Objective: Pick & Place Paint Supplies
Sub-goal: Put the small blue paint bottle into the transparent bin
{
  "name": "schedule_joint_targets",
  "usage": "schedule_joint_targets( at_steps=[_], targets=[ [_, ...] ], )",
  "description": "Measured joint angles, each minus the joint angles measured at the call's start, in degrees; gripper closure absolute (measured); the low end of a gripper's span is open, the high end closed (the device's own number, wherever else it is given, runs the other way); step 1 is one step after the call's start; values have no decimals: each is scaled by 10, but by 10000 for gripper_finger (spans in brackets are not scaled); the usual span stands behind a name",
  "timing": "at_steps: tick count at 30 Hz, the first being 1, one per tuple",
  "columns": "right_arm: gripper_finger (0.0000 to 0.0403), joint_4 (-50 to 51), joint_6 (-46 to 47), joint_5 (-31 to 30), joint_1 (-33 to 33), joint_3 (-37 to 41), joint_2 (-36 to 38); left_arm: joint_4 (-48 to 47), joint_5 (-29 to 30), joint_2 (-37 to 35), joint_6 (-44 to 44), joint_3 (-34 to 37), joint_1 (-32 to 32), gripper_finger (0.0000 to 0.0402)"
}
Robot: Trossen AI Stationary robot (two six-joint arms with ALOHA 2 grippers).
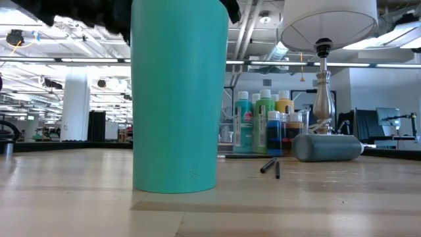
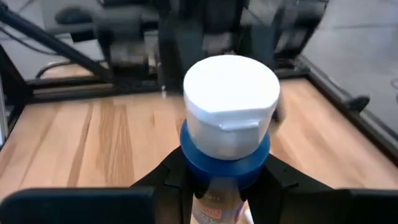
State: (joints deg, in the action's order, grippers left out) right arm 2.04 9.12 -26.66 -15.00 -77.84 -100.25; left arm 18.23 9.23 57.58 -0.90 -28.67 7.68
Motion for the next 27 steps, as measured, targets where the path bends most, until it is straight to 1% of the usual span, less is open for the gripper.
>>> schedule_joint_targets(
  at_steps=[4, 7, 9, 14, 19, 27],
  targets=[
    [300, 24, 24, -1, 2, 0, 0, -19, -7, -44, -22, -16, 5, 278],
    [297, 36, 37, -1, 3, 0, 0, -59, -9, -53, -34, -39, 5, 267],
    [297, 38, 44, -3, 3, 0, 0, -94, -15, -40, -45, -58, 5, 259],
    [297, 42, 52, -2, 2, 0, 0, -181, -20, 26, -79, -138, 3, 237],
    [296, 54, 59, -3, 3, 0, 0, -180, -20, 64, -105, -190, 3, 223],
    [296, 67, 69, -4, 2, 0, 0, -183, -21, 67, -105, -199, 3, 226]
  ],
)
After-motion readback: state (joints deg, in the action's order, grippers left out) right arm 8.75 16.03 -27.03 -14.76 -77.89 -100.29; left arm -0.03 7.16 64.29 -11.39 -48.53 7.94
